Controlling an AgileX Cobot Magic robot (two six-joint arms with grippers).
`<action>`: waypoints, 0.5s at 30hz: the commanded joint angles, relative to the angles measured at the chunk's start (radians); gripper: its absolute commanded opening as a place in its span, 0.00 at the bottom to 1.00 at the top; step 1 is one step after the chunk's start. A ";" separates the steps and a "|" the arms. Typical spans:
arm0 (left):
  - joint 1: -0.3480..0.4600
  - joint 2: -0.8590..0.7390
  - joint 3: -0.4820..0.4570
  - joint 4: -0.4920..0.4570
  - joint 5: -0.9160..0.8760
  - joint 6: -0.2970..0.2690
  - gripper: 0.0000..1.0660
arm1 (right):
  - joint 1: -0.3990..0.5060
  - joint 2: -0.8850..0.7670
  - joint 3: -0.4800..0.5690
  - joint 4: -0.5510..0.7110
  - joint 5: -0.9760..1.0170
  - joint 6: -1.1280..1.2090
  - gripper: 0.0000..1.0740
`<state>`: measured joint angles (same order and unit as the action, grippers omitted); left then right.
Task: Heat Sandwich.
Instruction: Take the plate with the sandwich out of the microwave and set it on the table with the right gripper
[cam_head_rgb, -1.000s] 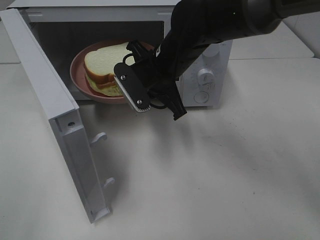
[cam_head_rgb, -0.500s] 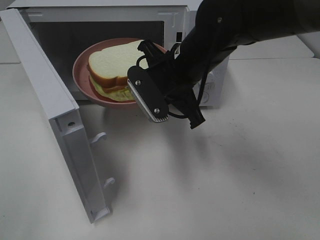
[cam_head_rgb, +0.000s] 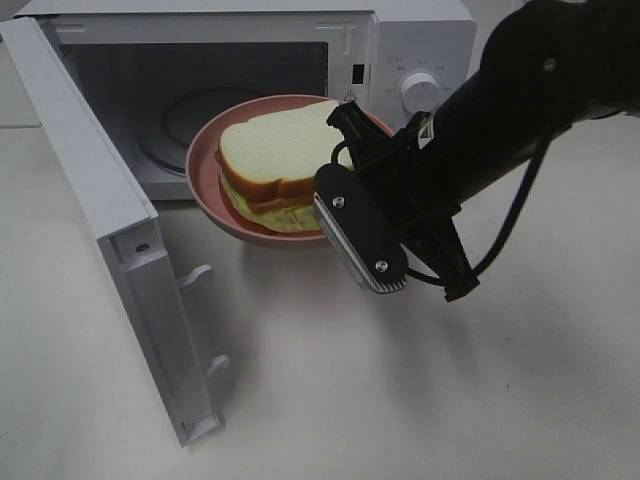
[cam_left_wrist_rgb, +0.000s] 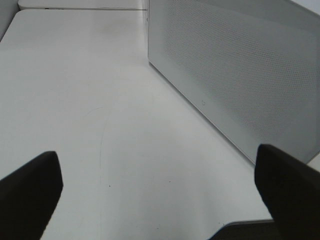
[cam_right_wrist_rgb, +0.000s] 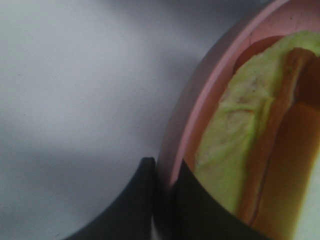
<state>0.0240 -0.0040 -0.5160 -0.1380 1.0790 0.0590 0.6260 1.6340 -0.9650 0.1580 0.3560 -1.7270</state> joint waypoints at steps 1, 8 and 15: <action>0.002 -0.006 0.000 -0.001 -0.005 -0.006 0.92 | -0.004 -0.060 0.040 0.003 -0.030 0.024 0.00; 0.002 -0.006 0.000 -0.001 -0.005 -0.006 0.92 | -0.004 -0.154 0.153 0.001 -0.018 0.026 0.00; 0.002 -0.006 0.000 -0.001 -0.005 -0.006 0.92 | -0.004 -0.257 0.239 0.000 -0.021 0.026 0.00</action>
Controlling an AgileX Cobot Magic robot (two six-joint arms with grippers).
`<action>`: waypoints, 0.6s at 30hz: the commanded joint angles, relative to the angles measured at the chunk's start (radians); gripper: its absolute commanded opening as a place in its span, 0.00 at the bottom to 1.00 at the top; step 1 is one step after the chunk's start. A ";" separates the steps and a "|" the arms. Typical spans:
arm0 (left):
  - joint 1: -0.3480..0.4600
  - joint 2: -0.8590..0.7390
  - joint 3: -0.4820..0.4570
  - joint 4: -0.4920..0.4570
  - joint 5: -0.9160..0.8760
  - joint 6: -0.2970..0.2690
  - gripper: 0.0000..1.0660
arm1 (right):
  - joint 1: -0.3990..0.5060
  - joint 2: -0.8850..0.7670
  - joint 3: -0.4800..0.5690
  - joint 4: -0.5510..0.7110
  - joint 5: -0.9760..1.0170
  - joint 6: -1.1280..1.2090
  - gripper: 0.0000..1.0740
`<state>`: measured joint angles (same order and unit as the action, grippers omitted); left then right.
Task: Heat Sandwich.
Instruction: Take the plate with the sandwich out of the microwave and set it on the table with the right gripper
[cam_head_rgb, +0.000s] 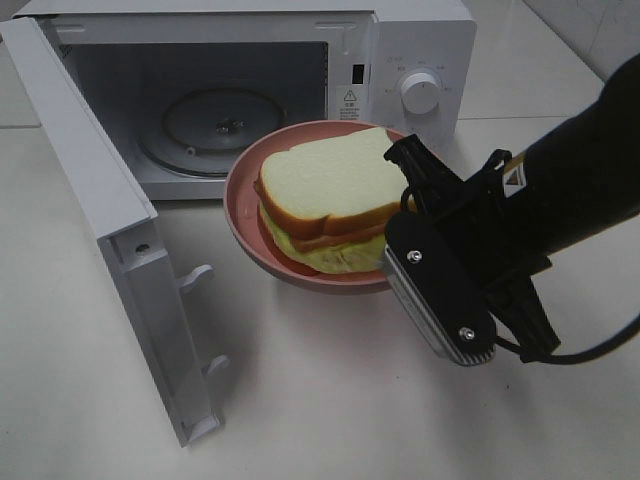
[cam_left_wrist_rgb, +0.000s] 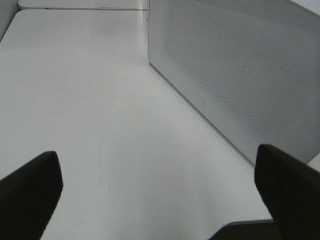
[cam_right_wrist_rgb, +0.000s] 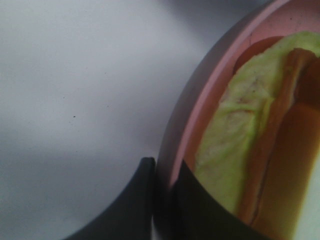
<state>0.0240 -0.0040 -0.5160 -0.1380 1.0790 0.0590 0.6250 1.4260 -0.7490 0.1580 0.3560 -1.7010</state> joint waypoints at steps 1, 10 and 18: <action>0.002 -0.006 0.000 -0.001 -0.005 -0.006 0.92 | -0.003 -0.082 0.048 0.000 -0.019 0.003 0.00; 0.002 -0.006 0.000 -0.001 -0.005 -0.006 0.92 | -0.003 -0.246 0.163 -0.078 0.010 0.113 0.01; 0.002 -0.006 0.000 -0.001 -0.005 -0.006 0.92 | -0.003 -0.348 0.201 -0.177 0.088 0.234 0.01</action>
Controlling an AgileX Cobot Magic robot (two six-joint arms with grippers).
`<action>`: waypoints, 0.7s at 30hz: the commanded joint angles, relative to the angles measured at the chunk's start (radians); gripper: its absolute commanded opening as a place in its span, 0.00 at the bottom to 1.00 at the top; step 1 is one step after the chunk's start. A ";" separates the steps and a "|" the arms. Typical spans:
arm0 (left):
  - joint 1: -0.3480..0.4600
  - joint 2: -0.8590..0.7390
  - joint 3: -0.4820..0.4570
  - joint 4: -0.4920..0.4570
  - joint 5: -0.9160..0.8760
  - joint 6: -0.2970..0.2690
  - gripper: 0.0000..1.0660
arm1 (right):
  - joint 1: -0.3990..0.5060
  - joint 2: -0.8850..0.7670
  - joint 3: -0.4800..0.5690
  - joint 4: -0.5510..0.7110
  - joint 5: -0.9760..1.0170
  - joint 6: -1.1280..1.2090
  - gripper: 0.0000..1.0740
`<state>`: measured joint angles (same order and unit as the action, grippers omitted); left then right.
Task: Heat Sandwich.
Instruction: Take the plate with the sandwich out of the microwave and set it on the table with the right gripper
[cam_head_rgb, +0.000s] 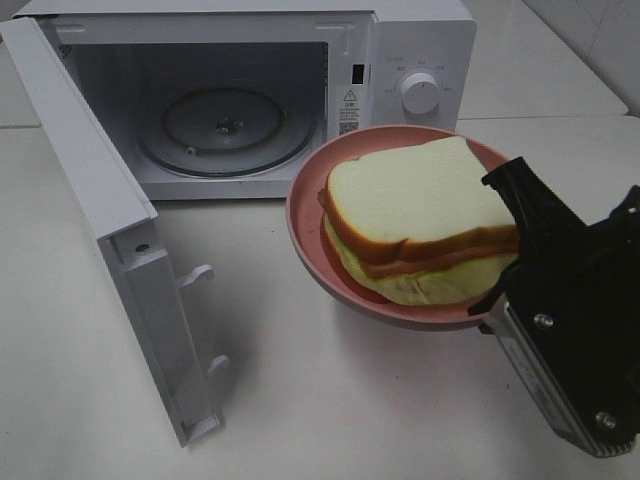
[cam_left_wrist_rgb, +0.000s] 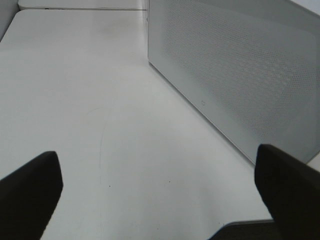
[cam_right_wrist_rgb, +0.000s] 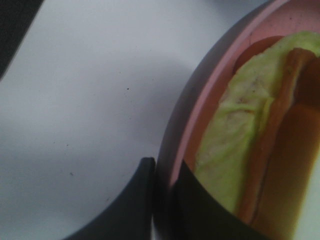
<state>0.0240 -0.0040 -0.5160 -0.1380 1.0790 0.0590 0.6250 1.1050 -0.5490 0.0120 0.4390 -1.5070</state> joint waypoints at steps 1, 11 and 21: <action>0.002 -0.006 0.000 -0.001 -0.005 -0.006 0.92 | -0.003 -0.047 0.010 -0.058 0.021 0.082 0.02; 0.002 -0.006 0.000 -0.001 -0.005 -0.006 0.92 | -0.003 -0.070 0.044 -0.270 0.060 0.452 0.02; 0.002 -0.006 0.000 -0.001 -0.005 -0.006 0.92 | -0.003 -0.069 0.044 -0.513 0.109 0.883 0.02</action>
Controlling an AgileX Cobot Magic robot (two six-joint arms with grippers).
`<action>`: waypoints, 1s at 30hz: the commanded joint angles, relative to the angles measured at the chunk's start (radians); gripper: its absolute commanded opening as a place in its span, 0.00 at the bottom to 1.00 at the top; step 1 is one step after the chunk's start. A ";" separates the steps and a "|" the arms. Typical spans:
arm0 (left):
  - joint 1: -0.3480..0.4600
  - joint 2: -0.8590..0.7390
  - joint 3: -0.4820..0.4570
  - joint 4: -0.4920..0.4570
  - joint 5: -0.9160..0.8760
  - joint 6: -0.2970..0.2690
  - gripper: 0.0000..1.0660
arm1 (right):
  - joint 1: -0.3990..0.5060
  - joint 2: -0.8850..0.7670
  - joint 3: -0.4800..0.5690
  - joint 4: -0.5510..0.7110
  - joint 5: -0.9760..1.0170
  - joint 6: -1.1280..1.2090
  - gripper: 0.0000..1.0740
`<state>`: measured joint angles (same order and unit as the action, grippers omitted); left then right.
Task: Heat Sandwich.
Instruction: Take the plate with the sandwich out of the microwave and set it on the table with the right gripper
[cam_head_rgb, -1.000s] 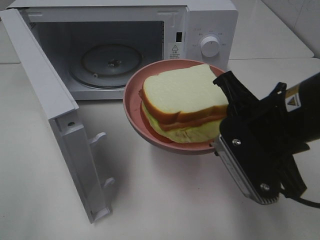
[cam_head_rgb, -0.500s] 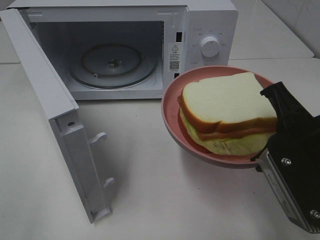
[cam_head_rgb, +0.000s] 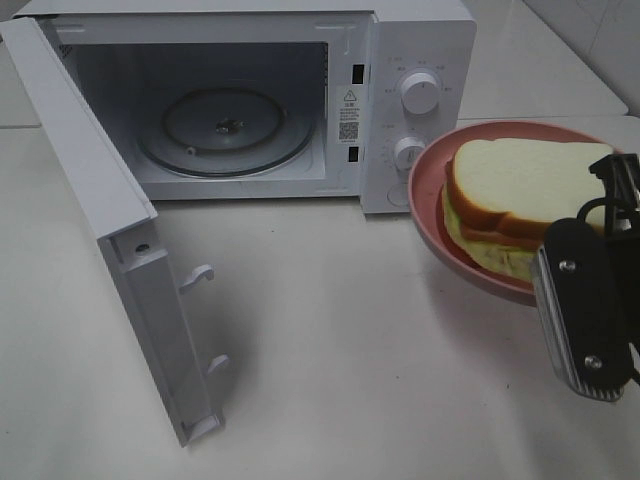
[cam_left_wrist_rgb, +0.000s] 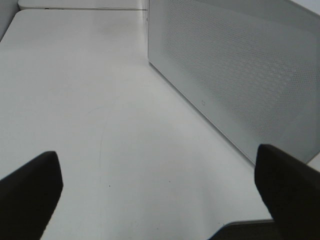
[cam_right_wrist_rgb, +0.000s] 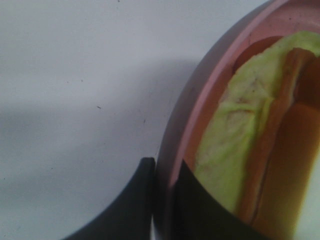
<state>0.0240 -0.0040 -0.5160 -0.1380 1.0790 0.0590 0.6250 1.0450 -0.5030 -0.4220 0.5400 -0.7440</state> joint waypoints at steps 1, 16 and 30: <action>0.002 -0.006 0.000 -0.001 -0.005 -0.006 0.92 | -0.003 -0.009 -0.002 -0.098 0.015 0.164 0.02; 0.002 -0.006 0.000 -0.001 -0.005 -0.006 0.92 | -0.003 -0.009 -0.002 -0.267 0.167 0.686 0.00; 0.002 -0.006 0.000 -0.001 -0.005 -0.006 0.92 | -0.005 -0.009 -0.002 -0.296 0.267 0.973 0.00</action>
<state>0.0240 -0.0040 -0.5160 -0.1380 1.0790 0.0590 0.6250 1.0430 -0.5030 -0.6740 0.7990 0.2060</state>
